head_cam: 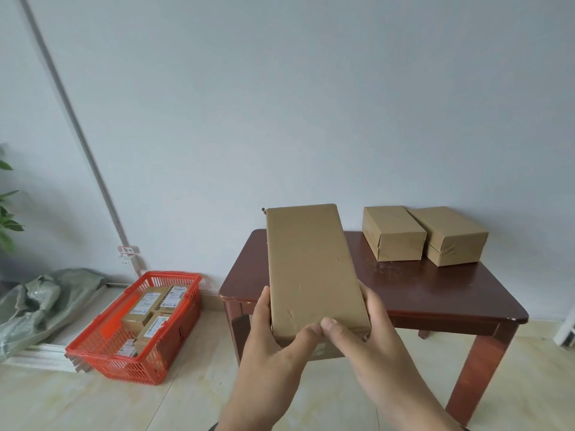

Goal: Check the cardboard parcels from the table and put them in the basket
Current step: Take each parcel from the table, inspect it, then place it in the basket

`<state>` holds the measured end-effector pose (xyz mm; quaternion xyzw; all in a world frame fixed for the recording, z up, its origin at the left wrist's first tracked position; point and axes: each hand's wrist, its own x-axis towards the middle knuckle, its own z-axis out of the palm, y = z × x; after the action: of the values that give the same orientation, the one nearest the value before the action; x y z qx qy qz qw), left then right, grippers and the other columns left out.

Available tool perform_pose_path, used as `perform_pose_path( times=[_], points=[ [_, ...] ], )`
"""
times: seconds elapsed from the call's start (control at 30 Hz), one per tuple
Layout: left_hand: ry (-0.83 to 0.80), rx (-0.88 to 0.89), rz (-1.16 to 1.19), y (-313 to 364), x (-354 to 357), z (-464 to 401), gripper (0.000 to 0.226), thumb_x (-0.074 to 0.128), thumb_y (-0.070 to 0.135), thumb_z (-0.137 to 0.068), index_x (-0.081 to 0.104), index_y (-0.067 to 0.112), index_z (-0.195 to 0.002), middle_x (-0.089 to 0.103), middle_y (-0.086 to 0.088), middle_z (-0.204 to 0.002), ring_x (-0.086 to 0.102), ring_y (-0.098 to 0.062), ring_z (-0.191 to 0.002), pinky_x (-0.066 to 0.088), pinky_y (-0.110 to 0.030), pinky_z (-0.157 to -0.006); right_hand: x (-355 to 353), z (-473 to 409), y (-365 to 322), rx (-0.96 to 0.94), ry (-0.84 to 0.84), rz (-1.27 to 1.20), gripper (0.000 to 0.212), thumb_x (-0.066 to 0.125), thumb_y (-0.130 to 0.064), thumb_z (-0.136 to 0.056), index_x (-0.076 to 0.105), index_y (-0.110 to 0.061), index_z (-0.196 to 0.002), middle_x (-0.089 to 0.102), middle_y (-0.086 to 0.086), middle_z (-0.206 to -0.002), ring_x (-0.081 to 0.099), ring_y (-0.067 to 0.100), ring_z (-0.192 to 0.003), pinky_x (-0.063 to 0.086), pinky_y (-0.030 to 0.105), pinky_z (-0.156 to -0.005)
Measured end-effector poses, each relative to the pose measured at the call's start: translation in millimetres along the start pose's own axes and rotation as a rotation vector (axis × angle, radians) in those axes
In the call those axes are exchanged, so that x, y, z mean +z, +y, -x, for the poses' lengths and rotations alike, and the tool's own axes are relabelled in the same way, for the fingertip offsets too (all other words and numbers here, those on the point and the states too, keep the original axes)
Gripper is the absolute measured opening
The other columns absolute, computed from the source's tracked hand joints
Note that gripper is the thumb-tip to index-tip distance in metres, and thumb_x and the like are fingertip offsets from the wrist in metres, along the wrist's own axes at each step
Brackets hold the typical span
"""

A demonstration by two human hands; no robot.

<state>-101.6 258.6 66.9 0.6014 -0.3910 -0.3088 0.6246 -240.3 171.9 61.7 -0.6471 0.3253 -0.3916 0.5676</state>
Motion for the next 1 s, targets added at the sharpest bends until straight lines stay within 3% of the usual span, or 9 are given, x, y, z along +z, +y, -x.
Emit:
perform_pose_path(
  times=[0.1, 0.2, 0.3, 0.4, 0.6, 0.7, 0.8, 0.9, 1.0],
  points=[
    [0.047, 0.009, -0.019, -3, 5, 2, 0.085, 0.083, 0.043, -0.076, 0.042, 0.044, -0.150, 0.076, 0.016, -0.118, 0.073, -0.003, -0.102, 0.055, -0.027, -0.083, 2, -1, 0, -0.001, 0.053, -0.003, 0.065, 0.085, -0.029, -0.089, 0.048, -0.043, -0.141, 0.077, -0.015, -0.115, 0.073, 0.005, -0.106, 0.055, 0.031, -0.093],
    [0.184, -0.025, -0.002, -3, 7, -1, 0.059, 0.084, 0.032, -0.087, 0.054, 0.037, -0.138, 0.078, 0.012, -0.104, 0.071, -0.003, -0.077, 0.059, -0.030, -0.072, 3, 2, 3, -0.004, 0.054, 0.001, 0.065, 0.086, -0.029, -0.088, 0.049, -0.044, -0.140, 0.076, -0.016, -0.117, 0.074, 0.004, -0.104, 0.056, 0.025, -0.087],
    [0.239, 0.010, 0.003, -1, 6, -7, 0.046, 0.082, 0.034, -0.086, 0.059, 0.027, -0.126, 0.074, 0.007, -0.110, 0.070, 0.007, -0.083, 0.049, -0.007, -0.064, 6, 6, 6, -0.008, 0.062, 0.025, 0.068, 0.089, -0.030, -0.083, 0.050, -0.045, -0.136, 0.074, -0.018, -0.121, 0.074, 0.002, -0.101, 0.056, 0.017, -0.082],
    [0.239, 0.021, -0.011, 0, 10, -7, 0.054, 0.081, 0.046, -0.080, 0.056, 0.032, -0.126, 0.074, 0.007, -0.109, 0.071, -0.001, -0.077, 0.050, -0.012, -0.060, 7, 4, 8, 0.005, 0.090, 0.005, 0.067, 0.091, -0.038, -0.078, 0.052, -0.045, -0.132, 0.074, -0.018, -0.120, 0.073, 0.001, -0.103, 0.056, 0.017, -0.082],
    [0.248, 0.070, -0.078, -13, 17, 0, 0.066, 0.087, 0.043, -0.077, 0.050, 0.041, -0.132, 0.071, 0.026, -0.108, 0.070, 0.005, -0.098, 0.055, -0.014, -0.075, 5, -5, 10, 0.013, 0.142, -0.009, 0.051, 0.083, -0.037, -0.089, 0.058, -0.042, -0.134, 0.077, -0.016, -0.116, 0.073, 0.002, -0.106, 0.057, 0.033, -0.094],
    [0.244, 0.039, -0.076, -7, 15, -3, 0.089, 0.083, 0.068, -0.073, 0.043, 0.040, -0.148, 0.066, 0.015, -0.125, 0.072, -0.020, -0.110, 0.062, -0.047, -0.083, 7, -2, 13, -0.013, 0.137, 0.015, 0.059, 0.080, -0.053, -0.084, 0.058, -0.043, -0.138, 0.071, -0.013, -0.129, 0.070, 0.001, -0.112, 0.057, 0.030, -0.095],
    [0.272, 0.037, -0.133, -2, 11, -7, 0.072, 0.072, 0.084, -0.067, 0.054, 0.055, -0.131, 0.064, 0.003, -0.125, 0.070, -0.033, -0.111, 0.057, -0.068, -0.084, 10, 5, 16, -0.021, 0.120, 0.052, 0.060, 0.080, -0.055, -0.079, 0.056, -0.049, -0.133, 0.066, -0.016, -0.132, 0.067, 0.001, -0.116, 0.058, 0.029, -0.093],
    [0.273, 0.071, -0.152, -4, 12, -6, 0.075, 0.069, 0.091, -0.062, 0.056, 0.054, -0.126, 0.057, 0.018, -0.120, 0.068, -0.014, -0.109, 0.061, -0.061, -0.085, 10, 5, 15, -0.002, 0.136, 0.046, 0.059, 0.080, -0.059, -0.075, 0.060, -0.045, -0.128, 0.070, -0.014, -0.125, 0.069, 0.000, -0.110, 0.059, 0.026, -0.087],
    [0.273, 0.143, -0.221, -11, 17, 0, 0.074, 0.070, 0.073, -0.069, 0.051, 0.051, -0.137, 0.048, 0.030, -0.124, 0.053, 0.010, -0.118, 0.054, -0.032, -0.100, 6, 1, 11, 0.045, 0.185, 0.008, 0.060, 0.076, -0.065, -0.069, 0.066, -0.035, -0.120, 0.077, -0.012, -0.107, 0.072, -0.002, -0.093, 0.055, 0.021, -0.074]
  ],
)
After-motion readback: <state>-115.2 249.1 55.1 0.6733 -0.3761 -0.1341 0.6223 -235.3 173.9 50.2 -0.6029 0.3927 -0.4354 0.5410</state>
